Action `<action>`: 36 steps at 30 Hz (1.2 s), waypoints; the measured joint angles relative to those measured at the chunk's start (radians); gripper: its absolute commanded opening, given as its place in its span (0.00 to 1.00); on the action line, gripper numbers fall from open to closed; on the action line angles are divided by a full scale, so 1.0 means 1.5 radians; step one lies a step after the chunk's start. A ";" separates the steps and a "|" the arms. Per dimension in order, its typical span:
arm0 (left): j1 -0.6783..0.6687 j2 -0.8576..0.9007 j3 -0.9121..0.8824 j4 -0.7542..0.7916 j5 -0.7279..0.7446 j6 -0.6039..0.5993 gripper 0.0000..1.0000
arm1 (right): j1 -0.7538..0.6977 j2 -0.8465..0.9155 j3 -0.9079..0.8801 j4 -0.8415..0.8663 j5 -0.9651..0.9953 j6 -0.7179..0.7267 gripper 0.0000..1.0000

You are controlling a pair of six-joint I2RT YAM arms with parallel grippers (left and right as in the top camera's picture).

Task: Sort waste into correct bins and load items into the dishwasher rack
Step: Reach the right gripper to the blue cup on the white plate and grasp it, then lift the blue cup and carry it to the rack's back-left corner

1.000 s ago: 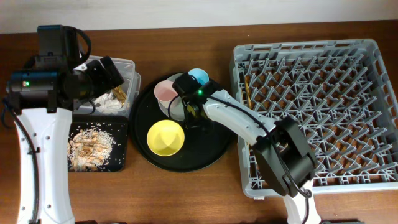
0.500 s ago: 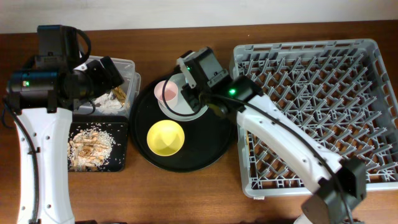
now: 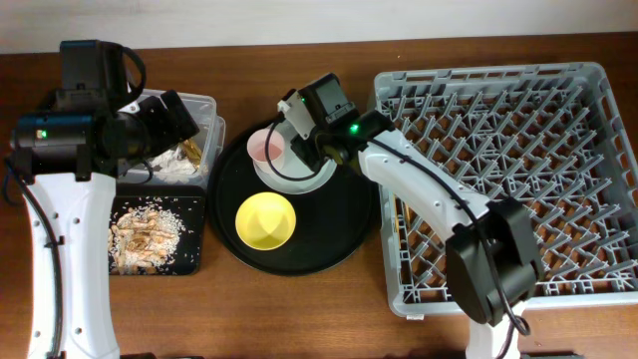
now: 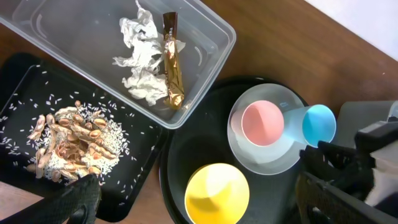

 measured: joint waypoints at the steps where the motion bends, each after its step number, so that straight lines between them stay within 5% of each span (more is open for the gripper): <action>1: 0.000 0.000 0.000 0.000 0.000 0.000 0.99 | 0.000 0.010 0.000 0.009 -0.003 -0.001 0.39; 16: 0.000 0.000 0.000 0.000 0.000 0.000 0.99 | -0.030 0.063 0.000 0.051 -0.004 -0.004 0.37; 21: 0.000 0.000 0.000 0.000 0.000 0.000 0.99 | -0.029 0.063 0.000 0.043 -0.004 -0.004 0.25; 24: 0.000 0.000 0.000 0.000 0.000 0.000 0.99 | -0.029 0.062 0.000 0.037 -0.005 -0.005 0.04; 29: 0.000 0.000 0.000 0.000 0.000 0.000 0.99 | -0.029 0.057 0.002 -0.005 -0.034 -0.009 0.04; 36: 0.000 0.000 0.000 0.000 0.000 0.000 0.99 | -0.060 -0.158 0.013 -0.079 -0.150 0.043 0.04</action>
